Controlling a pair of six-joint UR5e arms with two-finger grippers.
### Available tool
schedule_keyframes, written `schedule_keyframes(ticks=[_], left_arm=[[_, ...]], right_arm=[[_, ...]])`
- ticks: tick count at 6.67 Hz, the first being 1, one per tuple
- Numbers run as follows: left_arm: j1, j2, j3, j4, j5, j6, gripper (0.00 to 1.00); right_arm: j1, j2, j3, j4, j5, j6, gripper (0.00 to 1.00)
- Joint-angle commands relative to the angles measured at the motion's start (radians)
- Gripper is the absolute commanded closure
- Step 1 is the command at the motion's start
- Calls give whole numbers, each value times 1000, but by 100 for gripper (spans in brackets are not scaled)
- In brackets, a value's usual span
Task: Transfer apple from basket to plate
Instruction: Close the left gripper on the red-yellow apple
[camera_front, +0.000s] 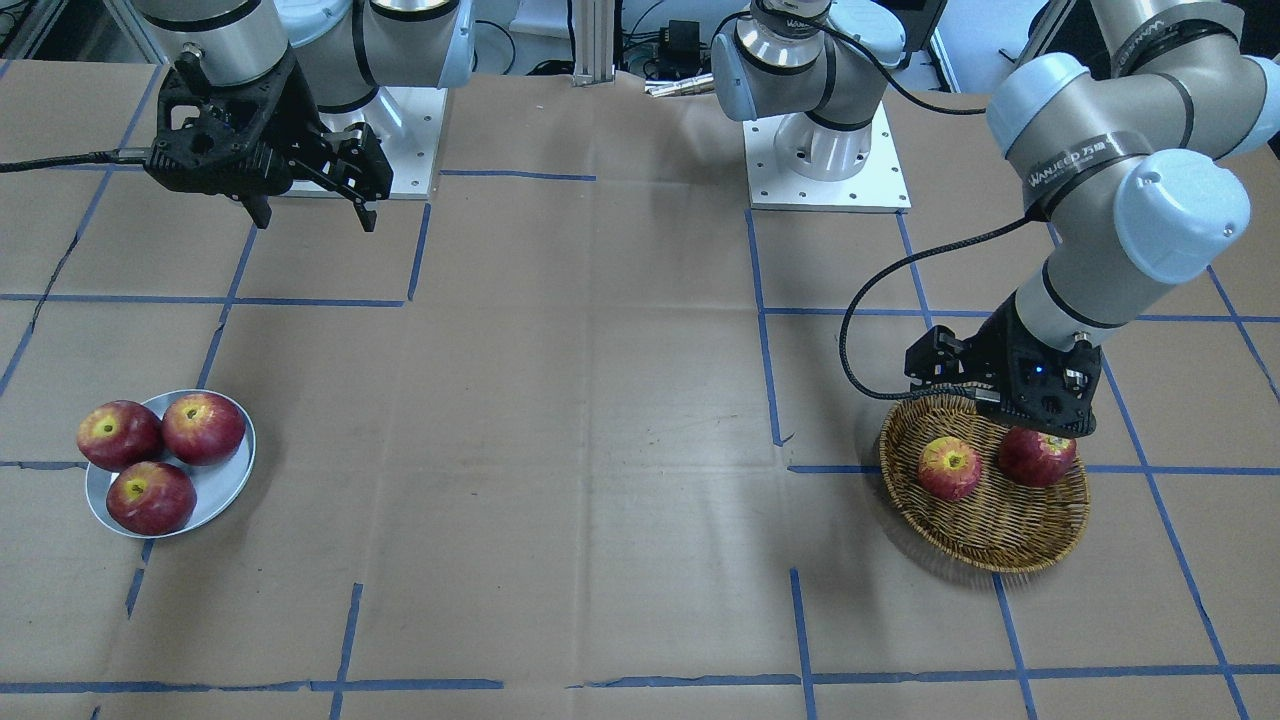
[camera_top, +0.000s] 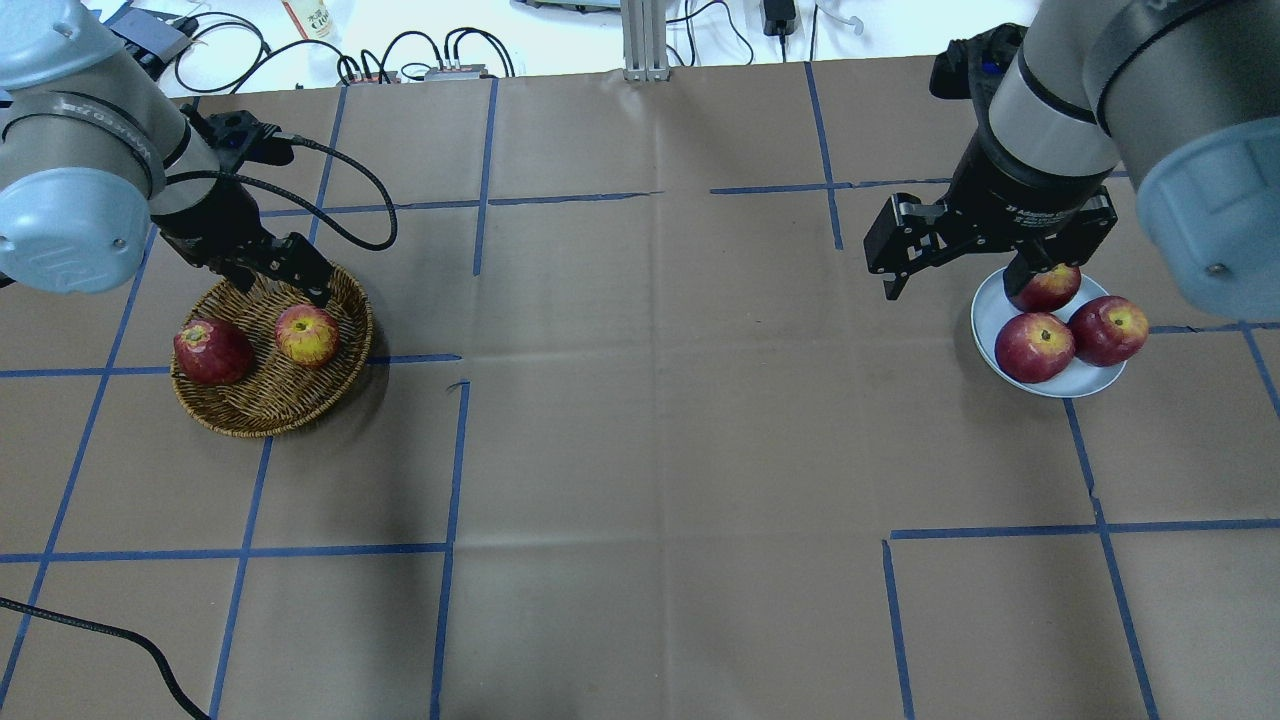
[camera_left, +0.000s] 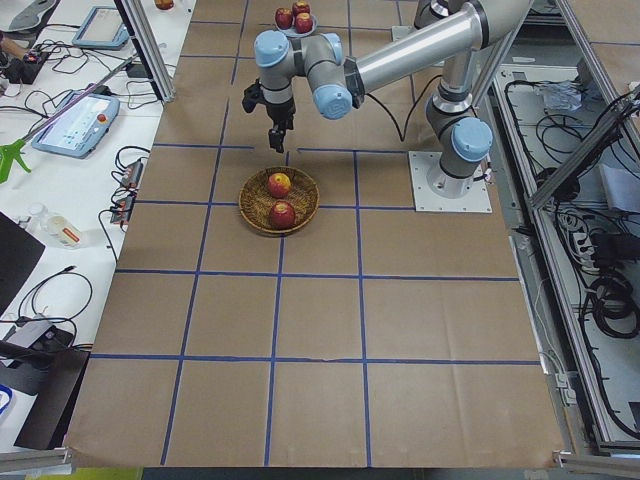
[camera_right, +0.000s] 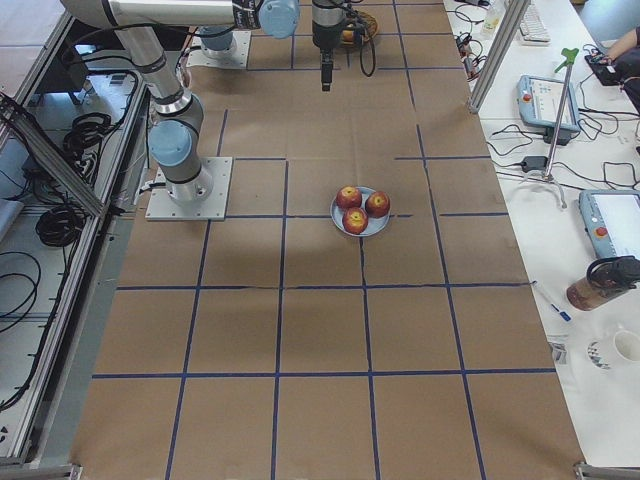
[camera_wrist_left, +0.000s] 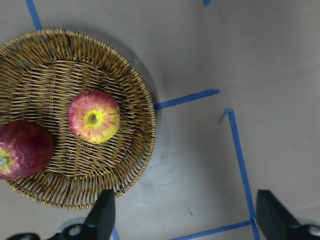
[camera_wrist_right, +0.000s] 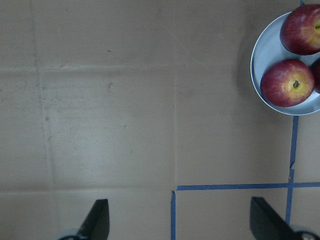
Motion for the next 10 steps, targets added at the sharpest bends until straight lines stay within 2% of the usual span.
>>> schedule_keyframes(ticks=[1, 3, 4, 9, 10], left_arm=[[38, -61, -59, 143, 2, 30, 1], [40, -147, -59, 236, 5, 34, 1], [40, -176, -61, 263, 41, 37, 1], [41, -211, -90, 257, 32, 37, 1], [41, -213, -82, 260, 35, 34, 13]], right_arm=[[0, 0, 1, 0, -1, 0, 0], [0, 0, 1, 0, -1, 0, 0], [2, 0, 1, 0, -1, 0, 0], [2, 0, 1, 0, -1, 0, 0], [0, 0, 1, 0, -1, 0, 0]])
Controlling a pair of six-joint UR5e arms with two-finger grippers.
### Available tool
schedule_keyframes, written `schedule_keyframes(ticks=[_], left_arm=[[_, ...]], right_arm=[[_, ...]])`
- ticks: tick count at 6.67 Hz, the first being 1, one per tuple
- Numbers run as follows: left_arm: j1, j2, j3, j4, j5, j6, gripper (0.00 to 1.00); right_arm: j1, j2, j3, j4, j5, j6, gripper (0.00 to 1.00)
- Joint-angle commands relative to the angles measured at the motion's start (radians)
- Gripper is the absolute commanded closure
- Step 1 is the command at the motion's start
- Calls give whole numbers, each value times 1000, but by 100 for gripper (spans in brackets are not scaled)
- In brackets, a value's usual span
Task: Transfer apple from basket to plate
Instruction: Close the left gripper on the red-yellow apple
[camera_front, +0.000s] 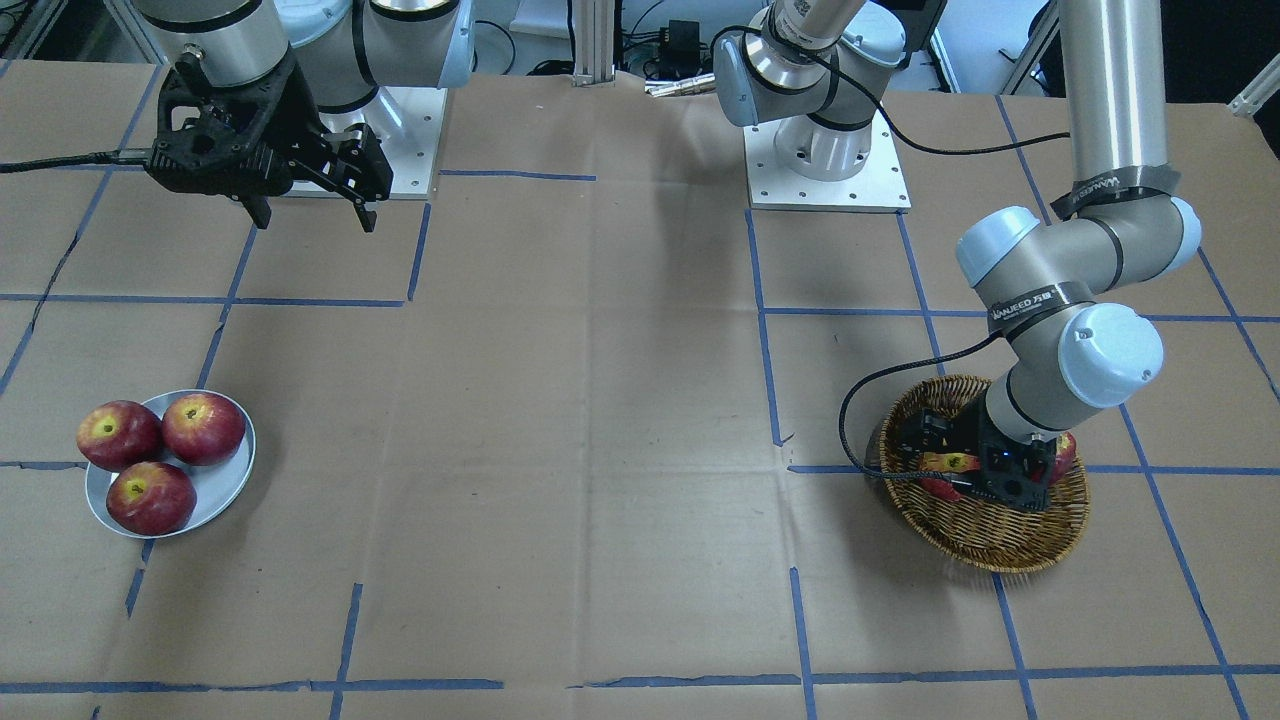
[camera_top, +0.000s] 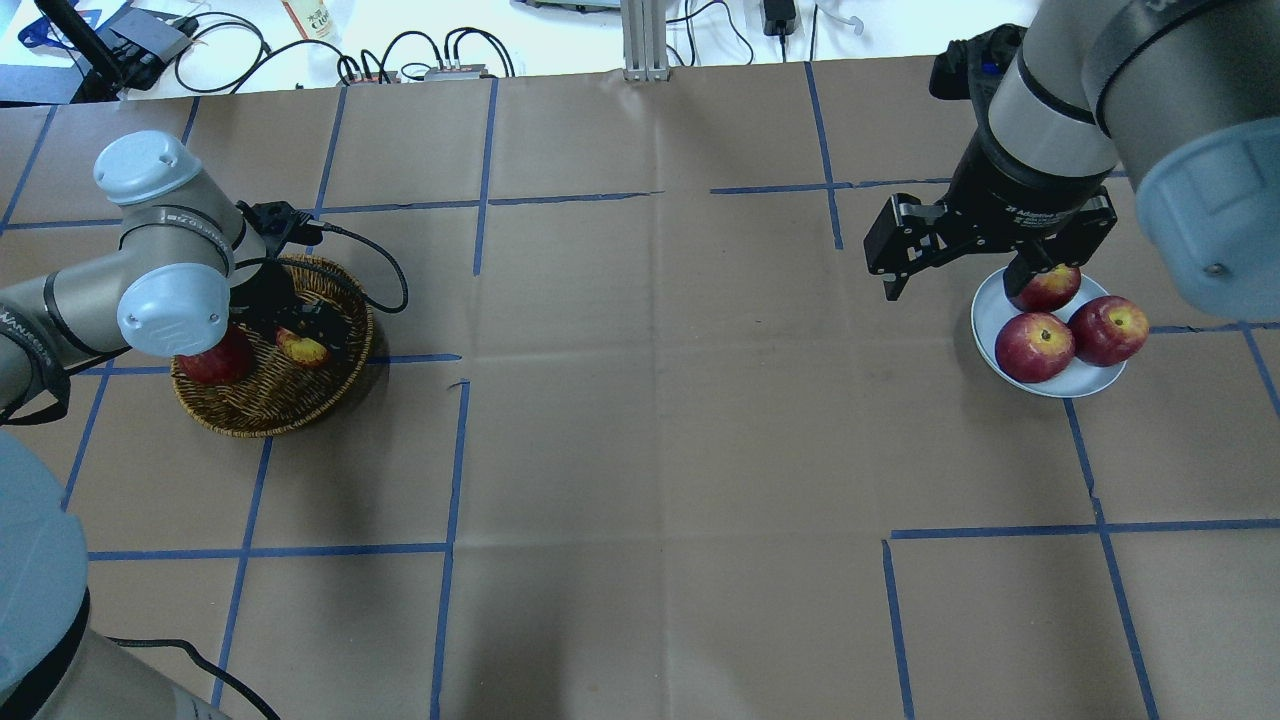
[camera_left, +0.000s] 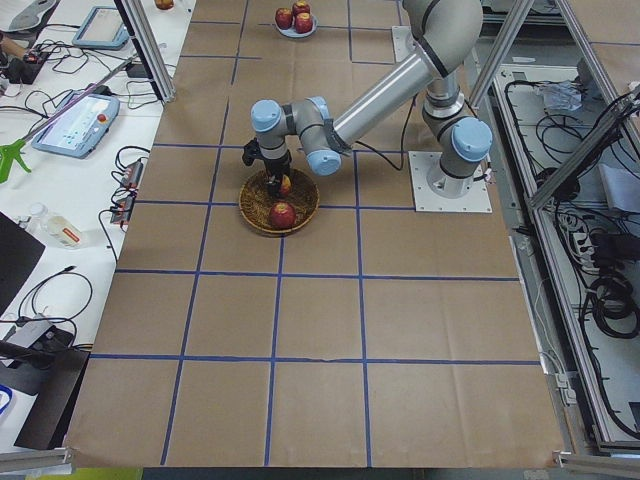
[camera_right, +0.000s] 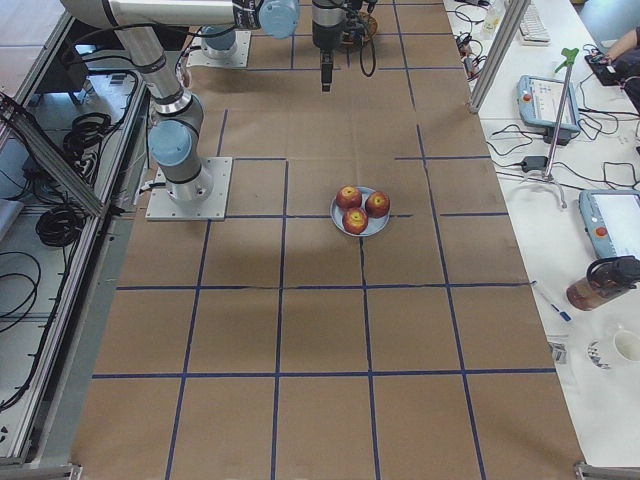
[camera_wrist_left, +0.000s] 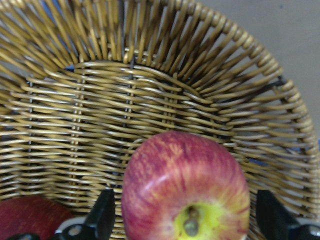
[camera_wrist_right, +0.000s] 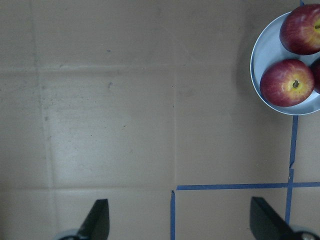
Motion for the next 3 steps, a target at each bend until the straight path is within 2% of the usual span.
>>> schedule_keyframes(ticks=[1, 2, 3], left_arm=[[0, -1, 14, 2, 16, -2, 35], [-1, 1, 14, 4, 42, -3, 53], [-3, 14, 14, 2, 44, -8, 61]], right_arm=[[0, 0, 0, 0, 0, 0, 0], [0, 0, 0, 0, 0, 0, 0], [1, 0, 0, 0, 0, 0, 0]])
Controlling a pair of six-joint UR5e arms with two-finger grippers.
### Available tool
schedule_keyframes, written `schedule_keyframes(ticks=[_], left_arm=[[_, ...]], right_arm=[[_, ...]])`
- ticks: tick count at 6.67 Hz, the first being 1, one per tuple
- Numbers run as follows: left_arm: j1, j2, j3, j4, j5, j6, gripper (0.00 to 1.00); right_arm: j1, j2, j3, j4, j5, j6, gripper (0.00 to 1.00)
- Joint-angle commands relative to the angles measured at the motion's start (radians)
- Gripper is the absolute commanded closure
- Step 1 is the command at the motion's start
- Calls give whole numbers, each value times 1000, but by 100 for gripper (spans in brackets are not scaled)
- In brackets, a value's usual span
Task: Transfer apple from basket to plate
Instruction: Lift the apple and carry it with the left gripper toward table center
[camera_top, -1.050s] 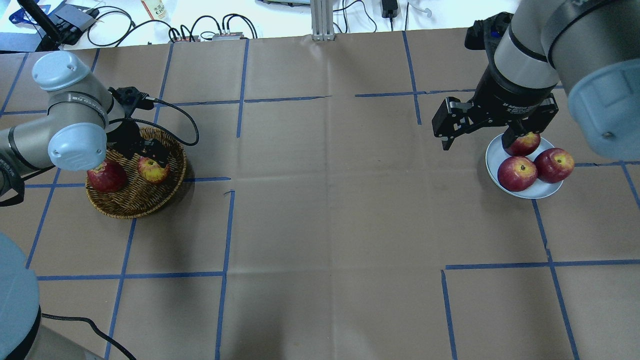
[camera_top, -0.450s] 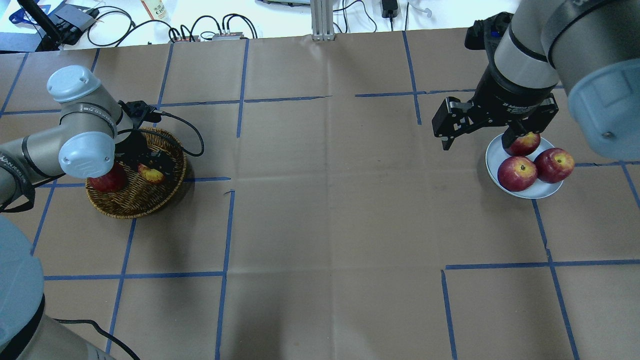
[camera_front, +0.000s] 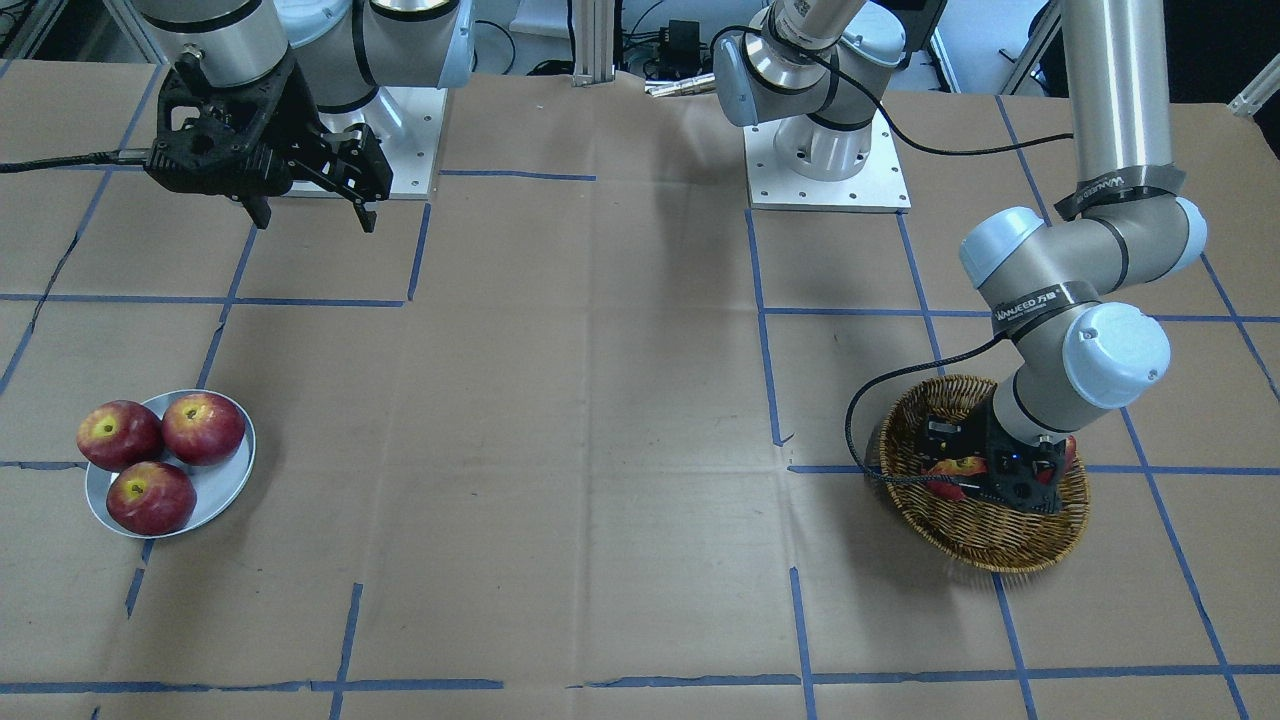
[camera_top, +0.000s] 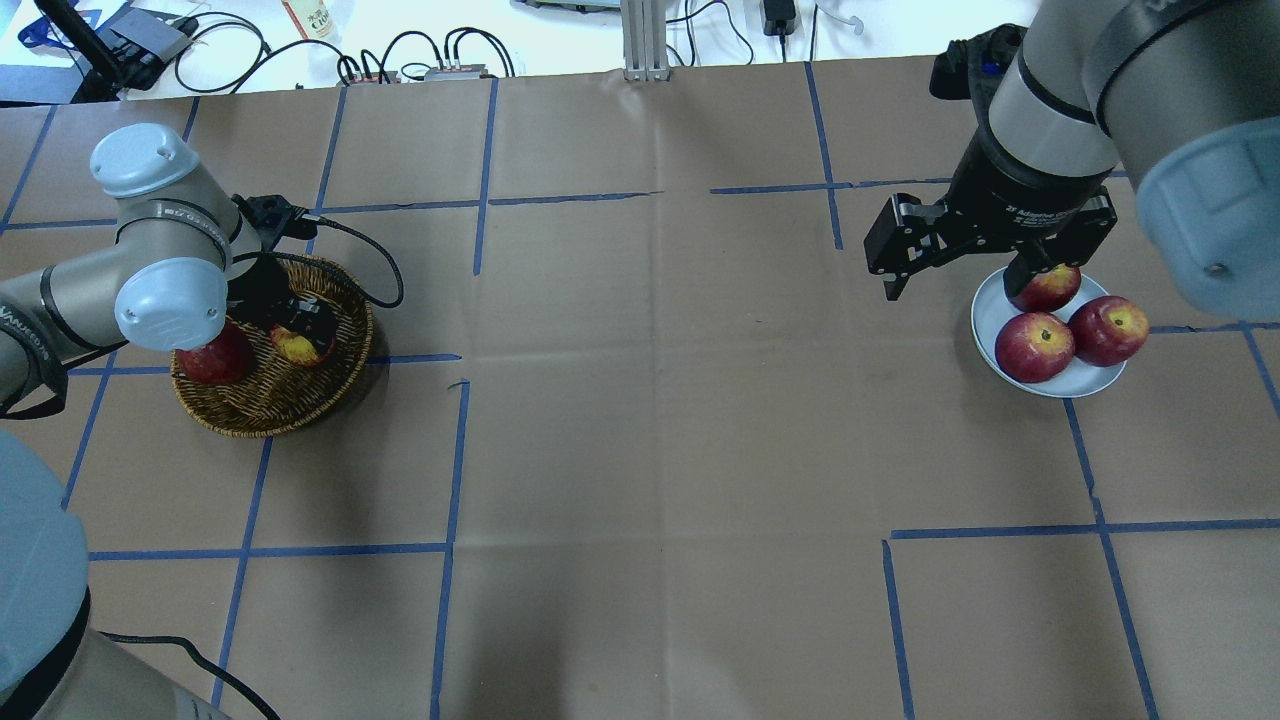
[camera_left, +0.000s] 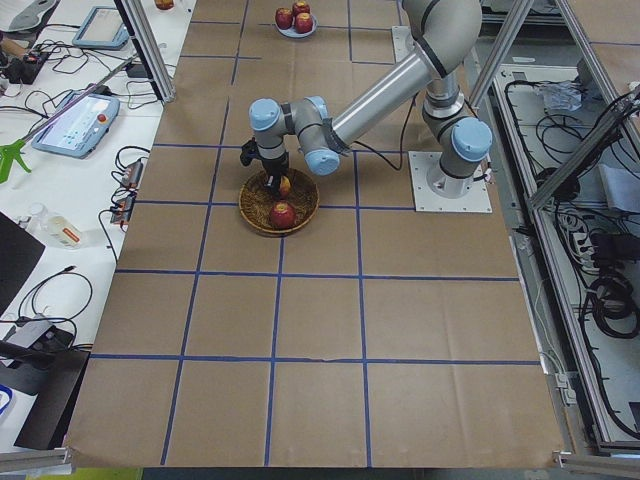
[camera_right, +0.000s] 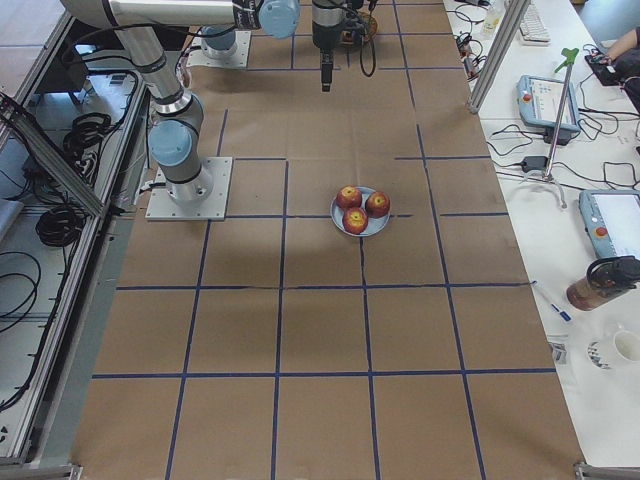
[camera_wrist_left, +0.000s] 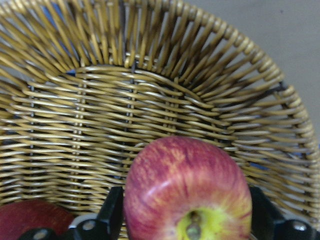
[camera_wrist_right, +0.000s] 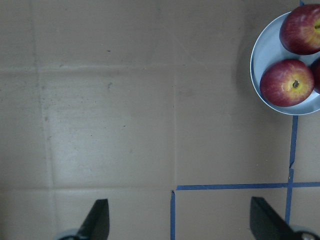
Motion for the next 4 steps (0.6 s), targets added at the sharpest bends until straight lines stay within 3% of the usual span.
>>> schedule_keyframes(ticks=[1, 4], left_arm=[[-2, 17, 1, -5, 10, -7, 63], [-78, 159, 9, -126, 7, -233, 63]], right_arm=[[0, 0, 0, 0, 0, 0, 0], [0, 0, 0, 0, 0, 0, 0]])
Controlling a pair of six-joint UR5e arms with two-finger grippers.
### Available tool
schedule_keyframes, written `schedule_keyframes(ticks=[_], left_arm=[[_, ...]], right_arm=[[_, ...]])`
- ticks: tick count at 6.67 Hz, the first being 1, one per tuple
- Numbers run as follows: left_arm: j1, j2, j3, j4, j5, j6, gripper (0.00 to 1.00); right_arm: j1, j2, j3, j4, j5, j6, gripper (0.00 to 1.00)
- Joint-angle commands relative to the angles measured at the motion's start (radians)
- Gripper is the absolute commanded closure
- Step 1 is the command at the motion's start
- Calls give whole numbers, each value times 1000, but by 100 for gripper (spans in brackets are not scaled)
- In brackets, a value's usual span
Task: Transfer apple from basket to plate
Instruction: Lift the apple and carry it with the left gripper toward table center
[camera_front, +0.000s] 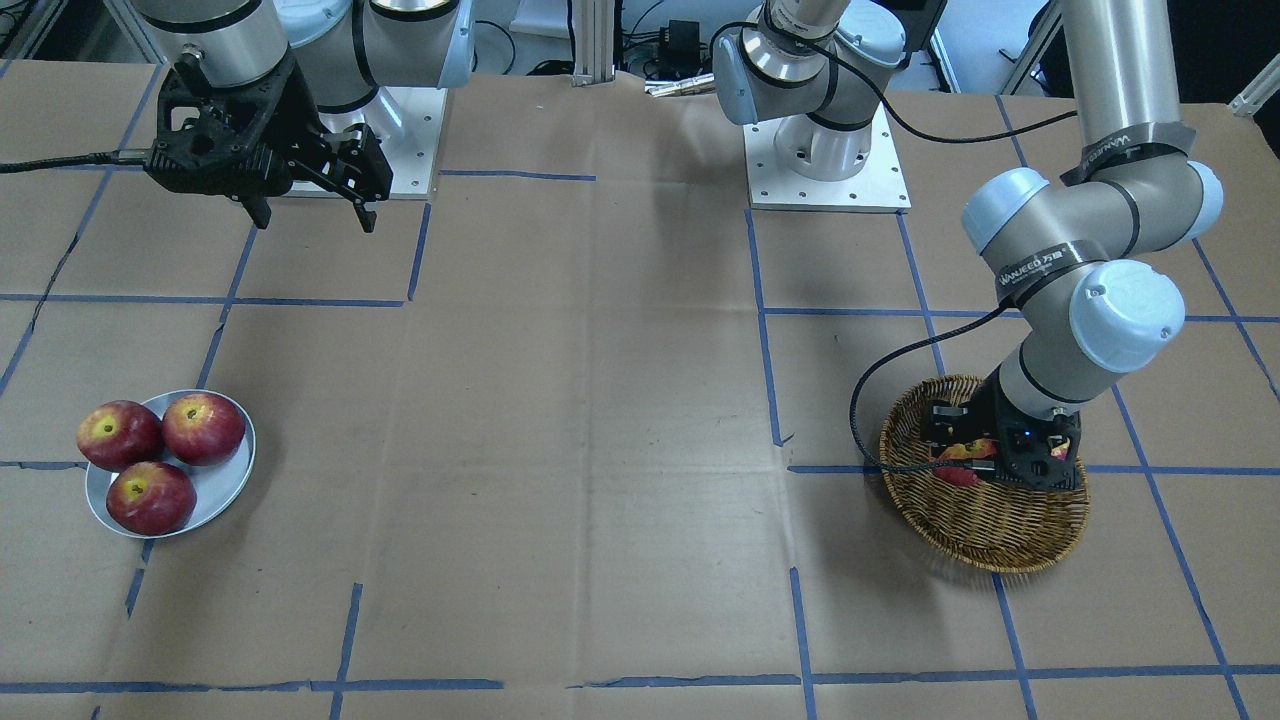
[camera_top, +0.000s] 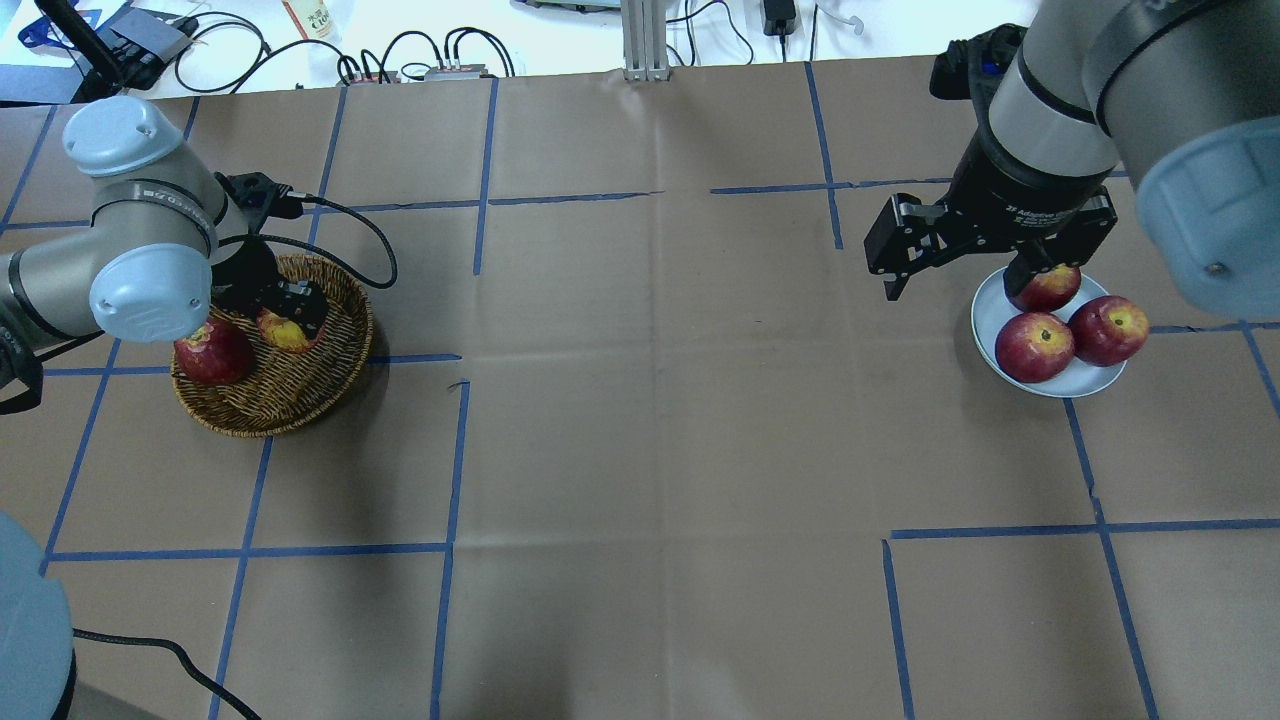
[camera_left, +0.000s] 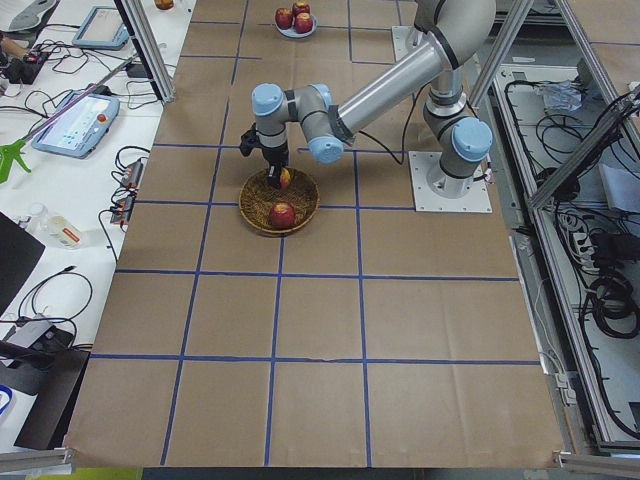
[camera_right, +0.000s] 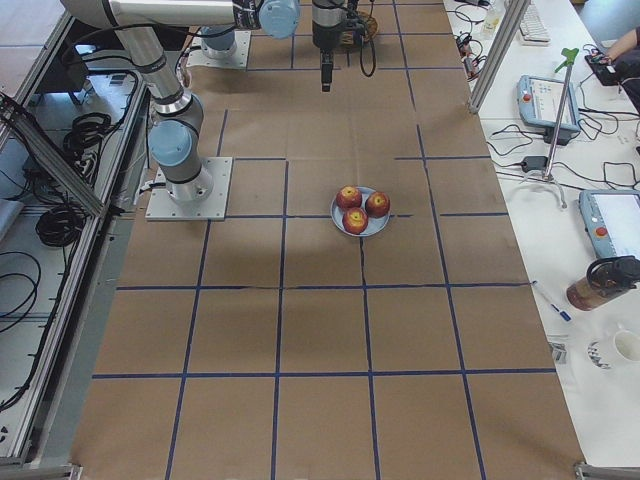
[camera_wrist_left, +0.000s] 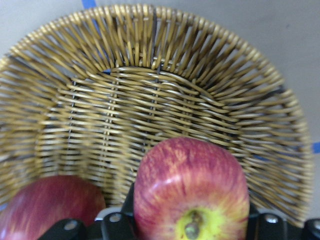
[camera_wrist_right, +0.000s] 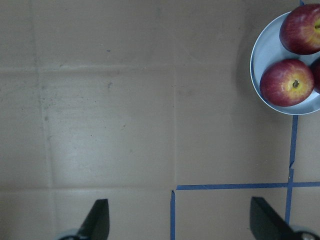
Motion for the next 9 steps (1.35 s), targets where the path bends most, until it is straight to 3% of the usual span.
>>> schedule_keyframes(ticks=[1, 3, 5, 9], left_arm=[[-139, 112, 12, -118, 2, -226, 63], [-356, 105, 46, -156, -2, -555, 63], [-510, 27, 62, -138, -14, -803, 63], [-693, -217, 283, -136, -14, -1031, 63]], right_arm=[[0, 0, 0, 0, 0, 0, 0], [0, 0, 0, 0, 0, 0, 0], [1, -8, 2, 0, 0, 0, 0], [0, -8, 2, 0, 0, 0, 0]])
